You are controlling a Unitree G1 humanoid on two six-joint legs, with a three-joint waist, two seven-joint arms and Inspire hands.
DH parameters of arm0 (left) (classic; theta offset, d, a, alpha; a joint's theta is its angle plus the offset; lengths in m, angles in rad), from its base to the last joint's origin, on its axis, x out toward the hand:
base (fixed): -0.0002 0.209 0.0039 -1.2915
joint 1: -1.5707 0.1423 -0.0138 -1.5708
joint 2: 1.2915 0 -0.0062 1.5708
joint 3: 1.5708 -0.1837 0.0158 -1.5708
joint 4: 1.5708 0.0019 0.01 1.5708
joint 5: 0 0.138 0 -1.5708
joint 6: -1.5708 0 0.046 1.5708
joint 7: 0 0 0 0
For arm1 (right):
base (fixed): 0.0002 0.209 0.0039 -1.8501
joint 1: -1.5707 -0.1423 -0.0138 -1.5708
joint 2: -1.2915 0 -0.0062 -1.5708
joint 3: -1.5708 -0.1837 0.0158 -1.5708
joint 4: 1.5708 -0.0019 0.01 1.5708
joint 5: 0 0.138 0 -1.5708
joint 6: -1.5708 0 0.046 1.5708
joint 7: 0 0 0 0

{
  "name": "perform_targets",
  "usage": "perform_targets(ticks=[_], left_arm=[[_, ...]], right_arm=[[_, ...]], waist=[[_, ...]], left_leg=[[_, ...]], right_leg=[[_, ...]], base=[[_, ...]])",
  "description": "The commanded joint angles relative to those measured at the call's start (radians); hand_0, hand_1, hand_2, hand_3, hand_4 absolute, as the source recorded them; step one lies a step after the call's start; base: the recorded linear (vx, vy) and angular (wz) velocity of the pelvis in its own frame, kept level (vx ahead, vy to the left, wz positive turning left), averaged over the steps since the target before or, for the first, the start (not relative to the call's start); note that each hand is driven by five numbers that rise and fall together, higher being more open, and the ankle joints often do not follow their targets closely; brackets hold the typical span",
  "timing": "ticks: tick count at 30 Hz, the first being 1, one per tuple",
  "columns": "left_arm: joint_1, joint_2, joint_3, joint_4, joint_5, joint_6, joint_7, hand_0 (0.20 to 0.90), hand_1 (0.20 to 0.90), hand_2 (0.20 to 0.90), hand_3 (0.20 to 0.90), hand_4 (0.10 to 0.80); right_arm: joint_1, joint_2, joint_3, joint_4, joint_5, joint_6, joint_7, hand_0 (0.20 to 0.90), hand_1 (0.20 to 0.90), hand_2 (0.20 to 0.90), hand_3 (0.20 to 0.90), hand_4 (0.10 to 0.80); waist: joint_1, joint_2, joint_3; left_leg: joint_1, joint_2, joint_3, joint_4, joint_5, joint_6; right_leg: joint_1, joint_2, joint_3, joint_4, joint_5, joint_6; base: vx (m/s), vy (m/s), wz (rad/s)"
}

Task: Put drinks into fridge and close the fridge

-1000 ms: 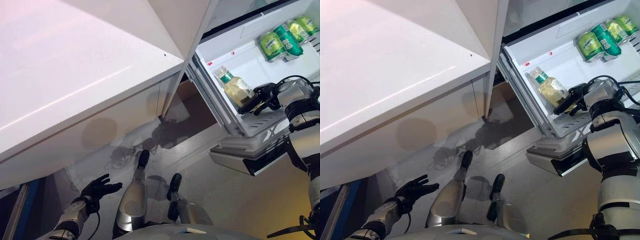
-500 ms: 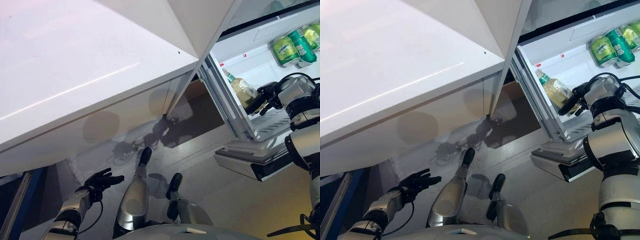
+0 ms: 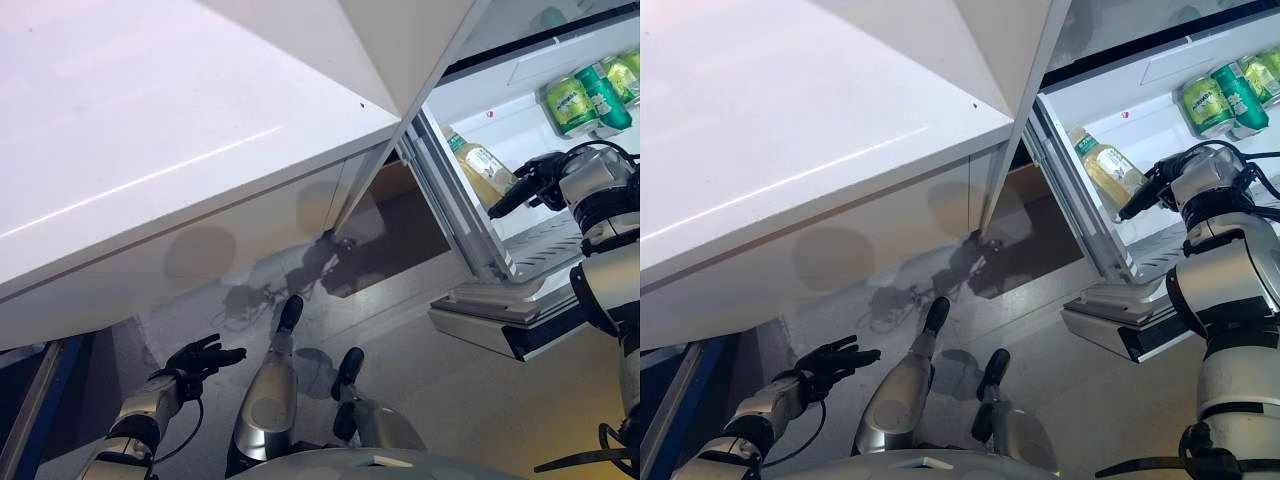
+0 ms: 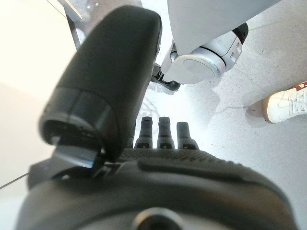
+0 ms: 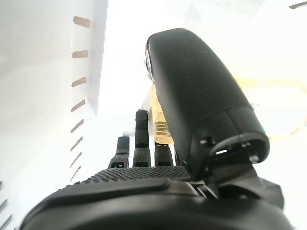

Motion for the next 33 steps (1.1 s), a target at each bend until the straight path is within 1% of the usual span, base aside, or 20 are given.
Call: perform_targets(ticks=[1,8,11,13,15,16,17,19,20,22,23,24,25,26,30,32,33], left_arm=[[0.039,0.054,-0.051,0.027,0.026,-0.009,-0.004,0.9,0.9,0.9,0.9,0.8],[0.041,0.056,-0.05,0.042,0.042,-0.007,-0.006,0.9,0.9,0.9,0.9,0.8],[0.046,0.057,-0.049,0.052,0.053,-0.005,-0.01,0.9,0.9,0.9,0.9,0.8],[0.061,0.055,-0.041,0.065,0.068,-0.003,-0.021,0.9,0.9,0.9,0.9,0.8],[0.07,0.056,-0.041,0.072,0.072,-0.002,-0.032,0.9,0.9,0.9,0.9,0.8],[0.079,0.052,-0.044,0.082,0.076,-0.004,-0.041,0.9,0.9,0.9,0.9,0.8],[0.091,0.049,-0.043,0.09,0.082,-0.009,-0.053,0.9,0.9,0.9,0.9,0.8],[0.114,0.042,-0.039,0.099,0.083,-0.02,-0.065,0.9,0.9,0.9,0.9,0.8],[0.119,0.04,-0.039,0.102,0.081,-0.022,-0.064,0.9,0.9,0.9,0.9,0.8],[0.133,0.031,-0.038,0.109,0.068,-0.032,-0.063,0.9,0.9,0.9,0.9,0.8],[0.141,0.02,-0.029,0.115,0.062,-0.033,-0.063,0.9,0.9,0.9,0.9,0.8],[0.143,0.013,-0.027,0.12,0.058,-0.032,-0.064,0.9,0.9,0.9,0.9,0.8],[0.143,0.012,-0.027,0.121,0.061,-0.033,-0.067,0.9,0.9,0.9,0.9,0.8],[0.146,-0.003,-0.021,0.131,0.062,-0.031,-0.071,0.9,0.9,0.9,0.9,0.8],[0.15,-0.04,-0.004,0.164,0.077,-0.027,-0.088,0.9,0.9,0.9,0.9,0.8],[0.155,-0.049,0.001,0.172,0.082,-0.029,-0.093,0.9,0.9,0.9,0.9,0.8],[0.161,-0.058,0.009,0.182,0.081,-0.033,-0.096,0.9,0.9,0.9,0.9,0.8]], right_arm=[[-0.075,-0.066,0.059,-0.006,0.009,-0.003,-0.068,0.9,0.9,0.9,0.9,0.8],[-0.049,-0.073,0.042,-0.003,0.053,-0.02,-0.086,0.9,0.9,0.9,0.9,0.8],[-0.036,-0.085,0.028,-0.014,0.087,-0.056,-0.094,0.9,0.9,0.9,0.9,0.8],[-0.019,-0.108,0.017,-0.041,0.138,-0.113,-0.102,0.9,0.9,0.9,0.9,0.8],[-0.011,-0.122,0.009,-0.066,0.172,-0.146,-0.114,0.9,0.9,0.9,0.9,0.8],[0.0,-0.14,0.003,-0.092,0.203,-0.188,-0.145,0.9,0.9,0.9,0.9,0.8],[0.015,-0.162,-0.006,-0.134,0.237,-0.209,-0.169,0.9,0.9,0.9,0.9,0.8],[0.056,-0.21,-0.039,-0.254,0.317,-0.239,-0.246,0.9,0.9,0.9,0.9,0.8],[0.07,-0.222,-0.054,-0.297,0.331,-0.23,-0.264,0.9,0.9,0.9,0.9,0.8],[0.133,-0.261,-0.111,-0.444,0.385,-0.243,-0.369,0.9,0.9,0.9,0.9,0.8],[0.195,-0.284,-0.171,-0.561,0.403,-0.238,-0.417,0.9,0.9,0.9,0.9,0.8],[0.247,-0.292,-0.23,-0.63,0.414,-0.257,-0.458,0.9,0.9,0.9,0.9,0.8],[0.261,-0.292,-0.245,-0.642,0.421,-0.277,-0.479,0.9,0.9,0.9,0.9,0.8],[0.332,-0.295,-0.333,-0.743,0.416,-0.294,-0.514,0.9,0.9,0.9,0.9,0.8],[0.516,-0.292,-0.527,-0.969,0.419,-0.32,-0.543,0.9,0.9,0.9,0.9,0.8],[0.571,-0.297,-0.581,-1.037,0.418,-0.326,-0.538,0.9,0.9,0.9,0.9,0.8],[0.629,-0.303,-0.635,-1.093,0.42,-0.343,-0.528,0.9,0.9,0.9,0.9,0.8]], waist=[[-0.002,-0.014,-0.054],[-0.008,-0.022,-0.076],[-0.015,-0.025,-0.091],[-0.028,-0.027,-0.113],[-0.037,-0.027,-0.125],[-0.048,-0.026,-0.137],[-0.06,-0.024,-0.148],[-0.089,-0.022,-0.172],[-0.098,-0.022,-0.179],[-0.13,-0.02,-0.202],[-0.156,-0.014,-0.219],[-0.174,-0.01,-0.232],[-0.178,-0.009,-0.236],[-0.204,0.002,-0.254],[-0.26,0.029,-0.301],[-0.276,0.038,-0.316],[-0.295,0.045,-0.329]], left_leg=[[0.017,-0.056,0.083,0.043,-0.152,0.045],[0.044,-0.05,0.09,0.027,-0.155,0.046],[0.058,-0.049,0.096,0.022,-0.157,0.047],[0.076,-0.046,0.103,0.018,-0.161,0.046],[0.087,-0.044,0.108,0.015,-0.163,0.046],[0.095,-0.044,0.114,0.014,-0.165,0.047],[0.104,-0.043,0.12,0.012,-0.168,0.047],[0.121,-0.039,0.135,0.009,-0.174,0.046],[0.125,-0.038,0.139,0.008,-0.175,0.046],[0.14,-0.036,0.153,0.004,-0.182,0.046],[0.152,-0.034,0.165,0.002,-0.189,0.046],[0.16,-0.032,0.174,0.0,-0.194,0.047],[0.162,-0.032,0.176,0.0,-0.196,0.047],[0.172,-0.031,0.188,0.0,-0.203,0.049],[0.199,-0.03,0.212,0.0,-0.22,0.052],[0.206,-0.03,0.219,0.0,-0.225,0.054],[0.216,-0.029,0.229,0.0,-0.23,0.054]], right_leg=[[-0.124,0.002,0.02,0.057,0.066,0.013],[-0.103,0.005,0.023,0.047,0.066,0.017],[-0.092,0.007,0.026,0.042,0.066,0.019],[-0.08,0.007,0.031,0.038,0.066,0.021],[-0.073,0.008,0.034,0.036,0.066,0.022],[-0.067,0.008,0.039,0.033,0.066,0.023],[-0.061,0.009,0.043,0.031,0.065,0.025],[-0.054,0.01,0.054,0.027,0.065,0.029],[-0.052,0.011,0.058,0.026,0.065,0.03],[-0.046,0.015,0.074,0.022,0.064,0.033],[-0.043,0.017,0.089,0.019,0.063,0.036],[-0.041,0.018,0.099,0.018,0.061,0.038],[-0.04,0.019,0.102,0.017,0.061,0.038],[-0.037,0.019,0.118,0.016,0.058,0.04],[-0.026,0.02,0.154,0.013,0.051,0.043],[-0.023,0.02,0.165,0.013,0.048,0.043],[-0.017,0.021,0.174,0.014,0.044,0.043]], base=[[0.0,0.0,0.0],[0.0,0.0,0.0],[0.0,0.0,0.0],[0.015,0.04,0.0],[0.002,0.056,0.0],[0.004,0.085,-0.06],[0.011,0.11,-0.09],[0.018,0.089,-0.09],[0.015,0.06,-0.17],[0.021,0.071,-0.25],[0.035,0.091,-0.3],[0.026,0.069,-0.26],[0.024,0.067,-0.28],[0.028,0.068,-0.26],[0.047,0.065,-0.29],[0.043,0.041,-0.33],[0.032,0.028,-0.31]])
